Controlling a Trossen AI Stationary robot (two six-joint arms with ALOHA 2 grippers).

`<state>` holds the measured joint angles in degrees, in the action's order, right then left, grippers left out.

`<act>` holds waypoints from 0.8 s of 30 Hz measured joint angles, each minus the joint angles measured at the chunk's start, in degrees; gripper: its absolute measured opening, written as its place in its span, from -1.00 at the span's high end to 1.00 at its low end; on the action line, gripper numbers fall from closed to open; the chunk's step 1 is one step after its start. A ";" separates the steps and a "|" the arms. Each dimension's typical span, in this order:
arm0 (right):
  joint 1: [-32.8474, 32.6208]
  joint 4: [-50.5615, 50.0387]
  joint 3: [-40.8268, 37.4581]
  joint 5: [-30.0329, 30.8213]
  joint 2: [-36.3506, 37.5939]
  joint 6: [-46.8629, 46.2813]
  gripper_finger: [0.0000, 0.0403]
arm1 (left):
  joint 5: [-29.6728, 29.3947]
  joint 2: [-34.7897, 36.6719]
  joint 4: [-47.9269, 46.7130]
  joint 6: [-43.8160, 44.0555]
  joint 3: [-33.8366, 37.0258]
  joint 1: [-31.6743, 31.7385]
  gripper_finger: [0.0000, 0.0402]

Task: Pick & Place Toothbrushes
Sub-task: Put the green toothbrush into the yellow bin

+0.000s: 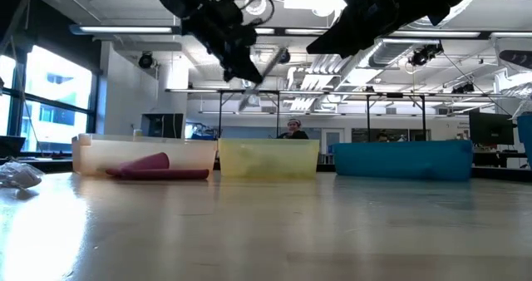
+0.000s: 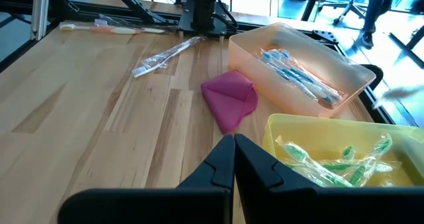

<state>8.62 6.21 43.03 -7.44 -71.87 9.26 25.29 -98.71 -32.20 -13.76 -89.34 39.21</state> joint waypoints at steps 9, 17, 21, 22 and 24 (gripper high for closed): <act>0.00 -0.01 -0.01 0.00 0.00 0.02 0.99 | 2.37 -8.92 -0.88 2.62 0.07 -0.60 0.92; 0.00 -0.01 -0.01 0.00 0.01 0.04 0.99 | -1.80 -13.71 3.51 5.85 0.04 -0.60 0.91; 0.00 0.00 -0.01 0.01 0.01 0.04 0.99 | -1.84 -15.04 4.23 6.77 0.04 -0.60 0.91; 0.00 0.01 -0.01 0.00 0.01 0.04 0.99 | -1.89 -15.38 4.14 6.79 0.04 -0.61 0.91; 0.00 0.00 -0.01 0.01 0.00 0.04 0.99 | -1.96 -15.79 4.14 6.74 0.04 -0.92 0.91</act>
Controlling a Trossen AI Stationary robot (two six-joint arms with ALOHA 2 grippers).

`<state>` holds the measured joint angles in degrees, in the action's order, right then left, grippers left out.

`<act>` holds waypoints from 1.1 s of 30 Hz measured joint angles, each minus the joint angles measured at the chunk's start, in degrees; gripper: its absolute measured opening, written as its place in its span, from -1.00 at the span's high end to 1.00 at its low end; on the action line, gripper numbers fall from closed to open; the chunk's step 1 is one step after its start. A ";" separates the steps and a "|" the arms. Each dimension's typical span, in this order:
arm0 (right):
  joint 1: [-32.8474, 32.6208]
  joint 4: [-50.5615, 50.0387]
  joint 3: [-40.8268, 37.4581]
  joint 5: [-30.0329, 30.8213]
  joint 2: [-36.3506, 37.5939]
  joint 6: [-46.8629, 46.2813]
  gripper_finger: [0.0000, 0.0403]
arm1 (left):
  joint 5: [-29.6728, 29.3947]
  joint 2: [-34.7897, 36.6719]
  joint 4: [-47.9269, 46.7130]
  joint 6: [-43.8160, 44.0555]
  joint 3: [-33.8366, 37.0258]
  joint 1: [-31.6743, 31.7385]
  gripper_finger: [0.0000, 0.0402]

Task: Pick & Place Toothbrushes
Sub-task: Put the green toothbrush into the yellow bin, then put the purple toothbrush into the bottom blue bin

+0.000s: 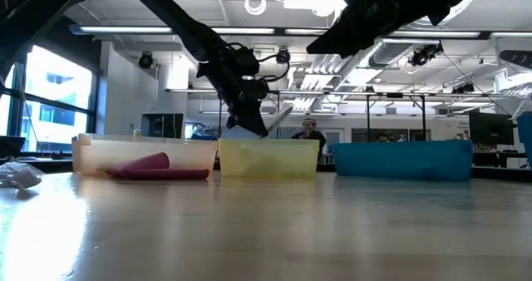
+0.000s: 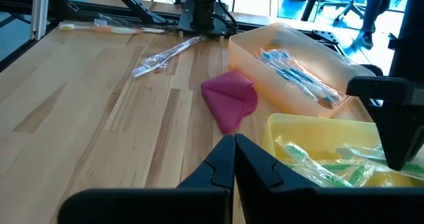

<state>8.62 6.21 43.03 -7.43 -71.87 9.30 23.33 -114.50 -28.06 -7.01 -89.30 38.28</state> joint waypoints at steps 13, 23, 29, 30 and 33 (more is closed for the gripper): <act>0.00 -0.01 0.00 -0.01 0.00 0.00 0.99 | -4.19 0.00 1.40 -0.85 0.00 -0.05 0.42; 0.00 -0.01 0.00 -0.01 0.01 0.00 0.99 | -4.45 0.00 1.91 -6.46 0.00 1.17 0.36; 0.00 -0.04 0.00 -0.01 0.01 0.00 0.99 | -3.98 0.44 2.11 -6.51 -0.01 2.39 0.36; 0.00 -0.04 0.00 -0.01 0.01 0.00 0.99 | -3.93 0.46 2.11 -6.53 -0.02 2.57 0.36; 0.00 -0.04 0.00 -0.01 0.01 0.00 0.99 | -2.80 0.44 2.12 -7.86 -0.02 2.63 0.36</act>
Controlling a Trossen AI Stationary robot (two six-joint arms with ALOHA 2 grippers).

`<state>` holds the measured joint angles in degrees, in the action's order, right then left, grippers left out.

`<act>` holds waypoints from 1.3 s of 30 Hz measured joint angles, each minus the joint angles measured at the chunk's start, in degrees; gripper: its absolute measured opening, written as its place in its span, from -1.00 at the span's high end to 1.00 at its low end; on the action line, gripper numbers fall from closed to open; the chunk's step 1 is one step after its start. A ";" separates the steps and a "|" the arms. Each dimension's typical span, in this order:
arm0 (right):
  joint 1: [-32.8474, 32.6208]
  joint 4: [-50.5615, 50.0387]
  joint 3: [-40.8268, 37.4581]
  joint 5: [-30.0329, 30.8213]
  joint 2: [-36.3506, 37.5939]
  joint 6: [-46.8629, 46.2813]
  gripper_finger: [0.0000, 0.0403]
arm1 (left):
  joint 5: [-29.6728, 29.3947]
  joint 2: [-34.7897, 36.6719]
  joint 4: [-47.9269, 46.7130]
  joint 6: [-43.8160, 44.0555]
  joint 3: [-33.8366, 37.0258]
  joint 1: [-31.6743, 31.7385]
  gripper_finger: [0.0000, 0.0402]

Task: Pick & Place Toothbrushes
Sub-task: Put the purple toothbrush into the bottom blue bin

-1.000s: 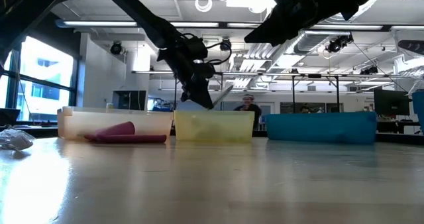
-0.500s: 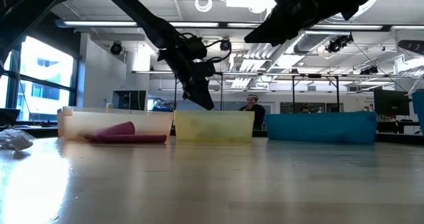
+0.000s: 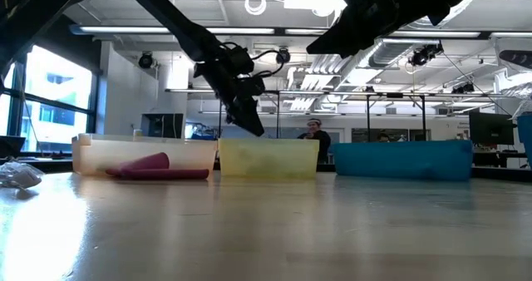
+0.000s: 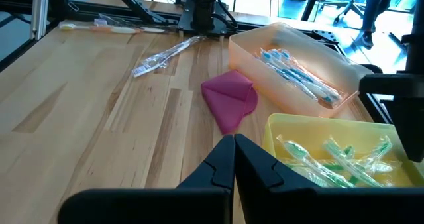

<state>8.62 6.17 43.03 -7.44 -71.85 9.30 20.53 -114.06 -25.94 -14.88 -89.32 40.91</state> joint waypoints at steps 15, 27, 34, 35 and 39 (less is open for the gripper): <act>0.00 -0.29 0.00 1.10 0.00 0.09 0.99 | -12.98 6.79 -2.51 -16.69 0.69 -12.33 0.36; 0.15 -4.46 -0.02 3.02 -0.15 1.46 0.99 | -18.46 26.39 -0.65 -19.86 20.91 -19.32 0.36; 0.15 -4.25 -0.02 3.00 -0.18 1.46 0.99 | -18.63 43.40 9.23 -12.93 40.35 -24.18 0.36; 0.15 -4.22 -0.02 3.02 -0.20 1.46 0.99 | -18.57 45.99 9.45 -12.19 42.45 -25.40 0.36; 0.15 -3.71 -0.02 3.00 -0.22 1.49 0.99 | -18.61 54.08 8.74 -7.38 48.17 -30.08 0.36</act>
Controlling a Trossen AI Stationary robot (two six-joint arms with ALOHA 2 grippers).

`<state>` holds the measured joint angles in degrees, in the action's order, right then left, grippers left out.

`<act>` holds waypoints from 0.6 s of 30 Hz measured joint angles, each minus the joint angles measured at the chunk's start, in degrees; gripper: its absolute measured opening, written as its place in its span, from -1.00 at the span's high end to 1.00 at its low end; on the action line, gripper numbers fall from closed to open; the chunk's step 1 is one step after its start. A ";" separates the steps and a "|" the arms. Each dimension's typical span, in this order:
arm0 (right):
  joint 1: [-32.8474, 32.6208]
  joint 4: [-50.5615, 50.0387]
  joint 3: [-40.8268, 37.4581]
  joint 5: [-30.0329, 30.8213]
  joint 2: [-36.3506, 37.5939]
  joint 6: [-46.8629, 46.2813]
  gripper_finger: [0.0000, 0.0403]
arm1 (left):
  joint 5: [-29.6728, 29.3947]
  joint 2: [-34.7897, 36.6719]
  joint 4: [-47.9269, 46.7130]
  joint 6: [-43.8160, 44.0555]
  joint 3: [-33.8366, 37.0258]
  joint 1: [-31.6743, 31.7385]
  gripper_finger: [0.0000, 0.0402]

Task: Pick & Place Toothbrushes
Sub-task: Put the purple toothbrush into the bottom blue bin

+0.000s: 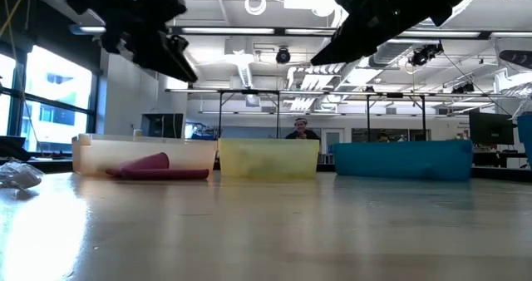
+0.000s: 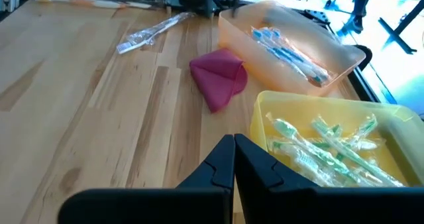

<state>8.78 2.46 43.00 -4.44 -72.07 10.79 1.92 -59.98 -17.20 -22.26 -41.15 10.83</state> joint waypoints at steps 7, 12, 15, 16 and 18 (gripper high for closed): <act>0.00 3.32 0.00 -0.16 -0.02 -1.33 0.99 | 0.03 8.17 -4.60 5.90 2.43 -7.66 0.36; 0.00 3.00 0.02 -0.16 -0.02 -6.42 0.99 | 0.04 10.07 -8.37 6.05 2.43 -11.51 0.36; -0.12 2.30 0.02 -0.16 -0.04 -8.04 0.99 | 0.02 10.01 -9.71 6.07 2.41 -12.94 0.36; -0.17 2.11 0.02 -0.11 -0.04 -8.07 0.99 | 0.04 10.01 -9.57 6.07 2.41 -13.26 0.36; -0.17 2.14 0.02 -0.09 -0.04 -8.19 0.99 | 0.04 9.60 -8.01 6.07 2.41 -13.16 0.36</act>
<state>8.60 4.60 43.03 -4.54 -72.12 2.59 1.96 -50.38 -25.21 -16.19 -38.74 -2.33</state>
